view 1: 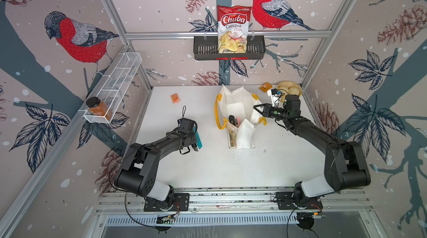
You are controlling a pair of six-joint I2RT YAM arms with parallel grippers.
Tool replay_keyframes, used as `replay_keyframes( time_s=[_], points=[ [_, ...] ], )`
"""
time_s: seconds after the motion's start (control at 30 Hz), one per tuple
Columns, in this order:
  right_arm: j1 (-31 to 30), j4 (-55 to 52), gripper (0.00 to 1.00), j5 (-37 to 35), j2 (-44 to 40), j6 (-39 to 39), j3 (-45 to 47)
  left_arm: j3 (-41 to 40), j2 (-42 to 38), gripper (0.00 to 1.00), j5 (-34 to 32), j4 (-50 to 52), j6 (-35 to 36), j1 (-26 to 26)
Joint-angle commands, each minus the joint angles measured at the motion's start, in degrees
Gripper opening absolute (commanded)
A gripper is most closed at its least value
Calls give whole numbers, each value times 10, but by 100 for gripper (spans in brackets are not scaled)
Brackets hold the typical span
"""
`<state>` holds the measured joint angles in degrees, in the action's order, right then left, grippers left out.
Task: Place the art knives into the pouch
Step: Pick up the utility knife at the center of the board.
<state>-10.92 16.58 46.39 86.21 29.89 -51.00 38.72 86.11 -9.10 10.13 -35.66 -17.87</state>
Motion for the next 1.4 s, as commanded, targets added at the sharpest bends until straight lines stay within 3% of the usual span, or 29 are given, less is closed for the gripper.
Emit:
replay_keyframes(
  time_s=[0.0, 0.5, 0.83, 1.37],
  points=[
    [-2, 14, 0, 4, 1, -5, -1, 5, 9, 50, -10, 3, 16, 1],
    [-1, 14, 0, 4, -1, -5, -1, 30, 53, 29, -49, 41, 45, -11],
    [-1, 10, 0, 4, -1, -6, -4, 56, 29, 27, -71, 68, 56, -20],
    [-4, 5, 0, 1, -9, -4, -6, 190, -75, 27, -56, 132, 69, -38]
  ],
)
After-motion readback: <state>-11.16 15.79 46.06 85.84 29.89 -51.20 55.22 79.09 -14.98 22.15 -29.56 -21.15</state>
